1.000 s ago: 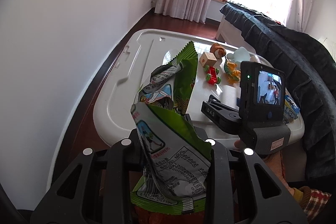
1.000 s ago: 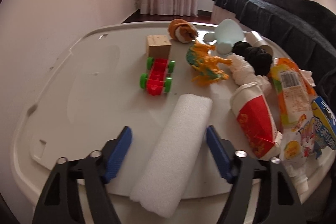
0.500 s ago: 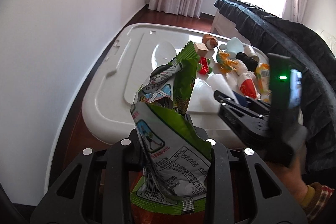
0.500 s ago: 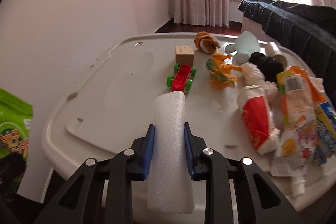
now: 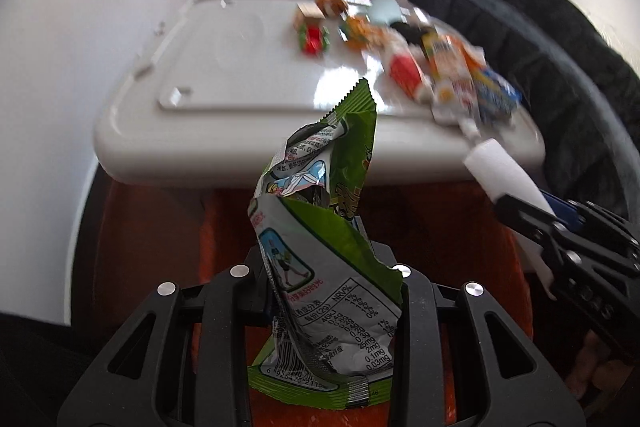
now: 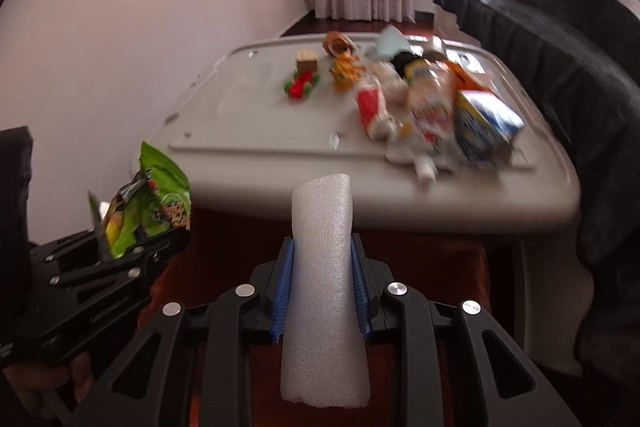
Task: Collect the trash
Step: 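Drop the chip bag and foam strip into the orange-lined bin with both grippers, then grasp the red-white toothpaste box with the left gripper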
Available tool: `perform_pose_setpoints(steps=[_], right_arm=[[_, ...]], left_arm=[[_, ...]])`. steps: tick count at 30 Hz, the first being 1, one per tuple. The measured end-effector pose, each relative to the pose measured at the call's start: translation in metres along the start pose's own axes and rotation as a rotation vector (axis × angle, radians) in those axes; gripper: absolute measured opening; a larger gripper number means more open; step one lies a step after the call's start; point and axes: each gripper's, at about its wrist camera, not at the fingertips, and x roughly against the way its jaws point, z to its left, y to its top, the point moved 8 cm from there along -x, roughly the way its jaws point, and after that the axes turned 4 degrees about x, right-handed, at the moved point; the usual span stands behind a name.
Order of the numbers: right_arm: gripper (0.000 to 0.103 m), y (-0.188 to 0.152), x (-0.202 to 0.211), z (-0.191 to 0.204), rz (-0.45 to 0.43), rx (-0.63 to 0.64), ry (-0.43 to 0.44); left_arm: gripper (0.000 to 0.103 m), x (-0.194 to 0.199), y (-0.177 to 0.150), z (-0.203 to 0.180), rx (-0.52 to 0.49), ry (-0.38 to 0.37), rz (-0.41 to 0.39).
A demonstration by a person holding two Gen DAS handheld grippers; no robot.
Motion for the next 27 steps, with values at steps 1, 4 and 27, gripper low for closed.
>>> perform_pose_setpoints(steps=[1,4,27], right_arm=[[0.027,-0.01,0.001,-0.004,0.013,-0.008,-0.004],[0.029,-0.03,0.0,-0.013,0.052,-0.027,-0.014],[0.096,0.035,0.056,-0.081,-0.229,-0.135,-0.169]], left_arm=[[0.029,-0.002,-0.005,-0.003,-0.005,-0.001,0.014],[0.03,-0.008,-0.023,-0.01,-0.023,0.0,0.053],[0.085,0.016,0.043,-0.043,-0.037,0.031,-0.116]])
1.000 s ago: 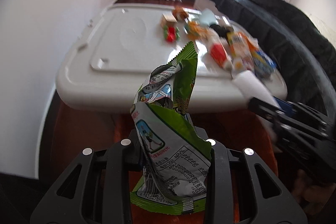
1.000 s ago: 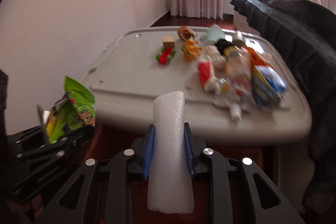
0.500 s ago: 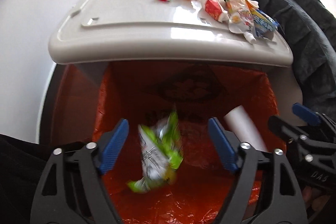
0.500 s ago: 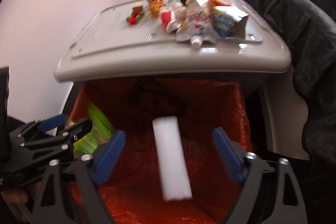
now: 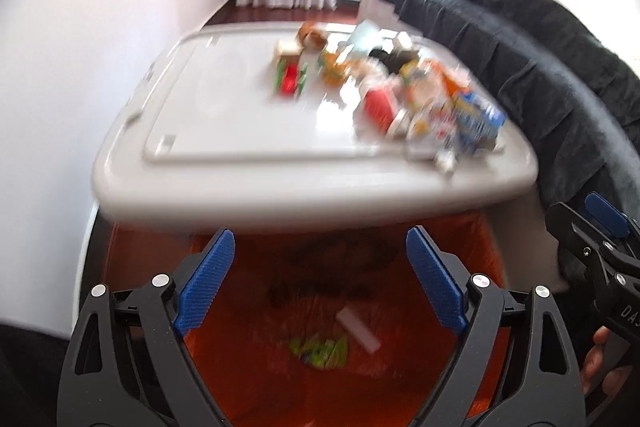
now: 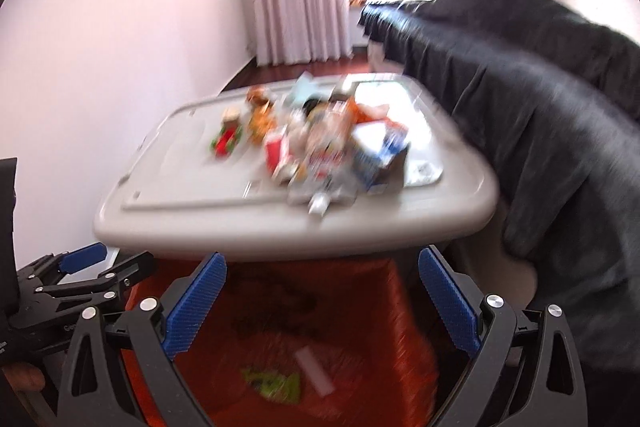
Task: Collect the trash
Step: 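Grasp the red-white toothpaste box with the left gripper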
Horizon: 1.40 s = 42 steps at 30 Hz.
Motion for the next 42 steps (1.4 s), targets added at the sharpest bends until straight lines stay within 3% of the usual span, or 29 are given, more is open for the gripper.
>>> perform_pose_setpoints(steps=[3,8,16,23,26,29,30,31,38,42], right_arm=[[0.097,0.033,0.006,-0.015,-0.067,-0.022,-0.021],[0.098,0.073,0.014,-0.034,-0.181,-0.029,-0.072],[0.098,0.069,-0.001,-0.045,-0.211,0.01,-0.108],[0.098,0.061,-0.017,-0.053,-0.168,0.007,-0.101],[0.098,0.058,-0.02,-0.053,-0.155,-0.003,-0.09],[0.098,0.056,-0.023,-0.052,-0.15,0.005,-0.092],[0.098,0.056,-0.024,-0.052,-0.149,0.011,-0.097],[0.098,0.055,-0.025,-0.052,-0.148,0.015,-0.105],[0.098,0.056,-0.041,-0.053,-0.113,0.008,-0.116],[0.098,0.061,-0.058,-0.033,-0.089,0.016,-0.061]], left_arm=[[0.085,-0.012,0.033,-0.016,0.024,-0.02,-0.036],[0.085,-0.056,0.07,-0.038,0.052,0.006,-0.033],[0.084,-0.133,0.094,-0.055,0.056,0.046,0.026],[0.081,-0.175,0.103,-0.055,0.09,0.083,0.059],[0.073,-0.188,0.103,-0.05,0.103,0.102,0.075],[0.058,-0.195,0.103,-0.045,0.093,0.118,0.072],[0.041,-0.196,0.103,-0.045,0.078,0.112,0.069],[0.031,-0.195,0.103,-0.044,0.062,0.113,0.068],[0.028,-0.177,0.094,-0.027,0.046,0.097,0.053],[0.028,-0.155,0.089,-0.013,0.038,0.098,0.025]])
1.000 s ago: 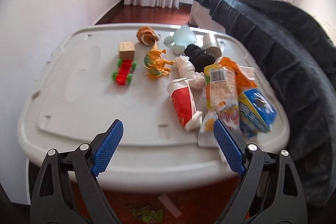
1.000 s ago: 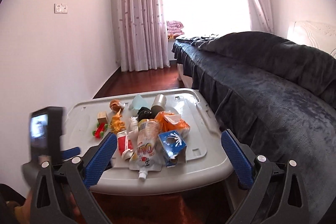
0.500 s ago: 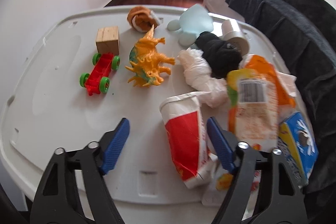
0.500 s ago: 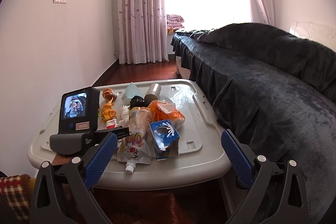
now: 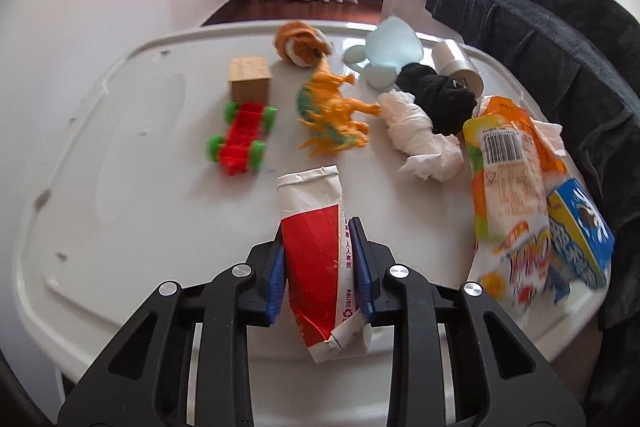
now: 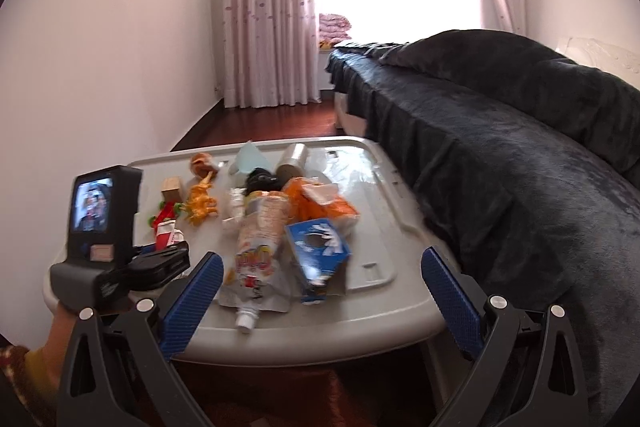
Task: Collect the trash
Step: 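Grasp the red-white toothpaste box with the left gripper, then carry the toothpaste box with the left gripper while the right gripper grasps the Oishi pouch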
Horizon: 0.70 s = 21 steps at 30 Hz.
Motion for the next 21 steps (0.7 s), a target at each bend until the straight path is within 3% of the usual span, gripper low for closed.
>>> perform_pose_setpoints(steps=[7,14,21], right_arm=[[0.098,-0.009,-0.064,0.059,0.125,-0.099,0.149],[0.098,-0.018,-0.106,0.072,0.154,-0.072,0.055],[0.095,-0.021,-0.131,0.073,0.196,-0.058,0.001]], left_arm=[[0.028,0.034,-0.006,0.042,0.041,-0.003,-0.032],[0.028,0.05,-0.01,0.086,0.083,0.023,-0.047],[0.028,0.052,-0.011,0.092,0.11,-0.009,-0.047]])
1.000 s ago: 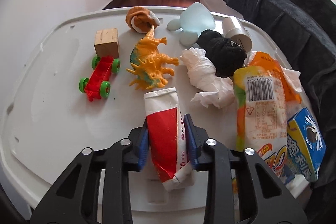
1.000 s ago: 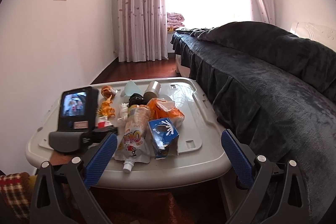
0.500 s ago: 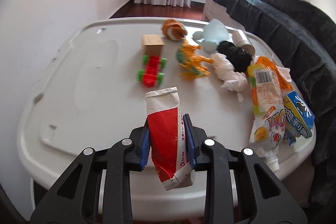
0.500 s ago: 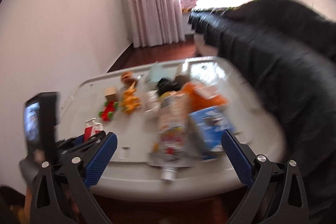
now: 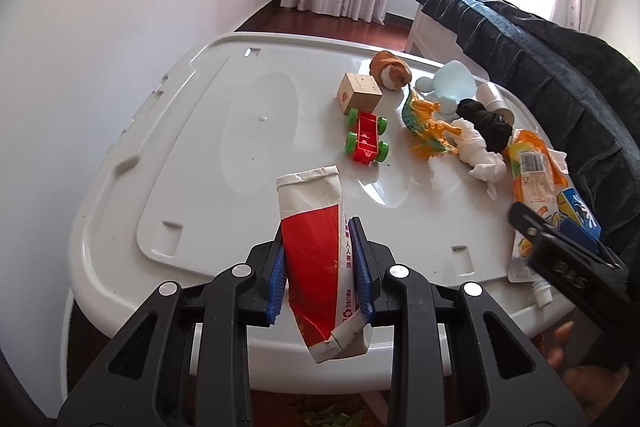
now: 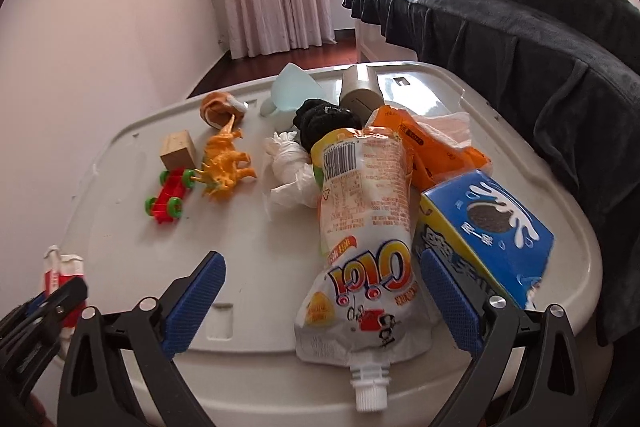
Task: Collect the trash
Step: 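Carry the toothpaste box with the left gripper while the right gripper grasps the Oishi pouch, then release the toothpaste box and Oishi pouch into the bin with both grippers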
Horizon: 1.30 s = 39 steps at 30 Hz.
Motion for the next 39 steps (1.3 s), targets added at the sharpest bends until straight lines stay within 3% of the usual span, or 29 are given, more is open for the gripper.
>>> perform_pose_setpoints(steps=[5,7,11,18,27,34,39], right_arm=[[0.077,0.0,-0.024,-0.003,0.069,0.039,-0.093],[0.056,-0.002,-0.033,-0.007,0.105,0.026,-0.092],[0.05,-0.001,-0.033,-0.008,0.109,0.025,-0.077],[0.05,-0.002,-0.003,-0.005,0.065,0.012,-0.031],[0.05,-0.012,0.089,0.011,-0.012,0.079,0.084],[0.05,-0.082,0.137,0.015,0.098,0.141,0.166],[0.05,-0.14,0.142,0.014,0.214,0.161,0.181]], left_arm=[[0.028,0.002,-0.002,-0.005,-0.008,-0.023,0.0],[0.028,0.001,-0.004,-0.008,-0.014,-0.028,0.006],[0.028,-0.001,-0.011,-0.012,-0.021,-0.038,0.027],[0.028,0.009,-0.018,-0.02,-0.04,-0.053,0.026],[0.028,0.055,-0.037,-0.026,-0.083,-0.075,0.006],[0.028,0.084,-0.08,-0.02,-0.128,-0.066,0.046],[0.028,0.079,-0.128,-0.016,-0.129,-0.065,0.156]])
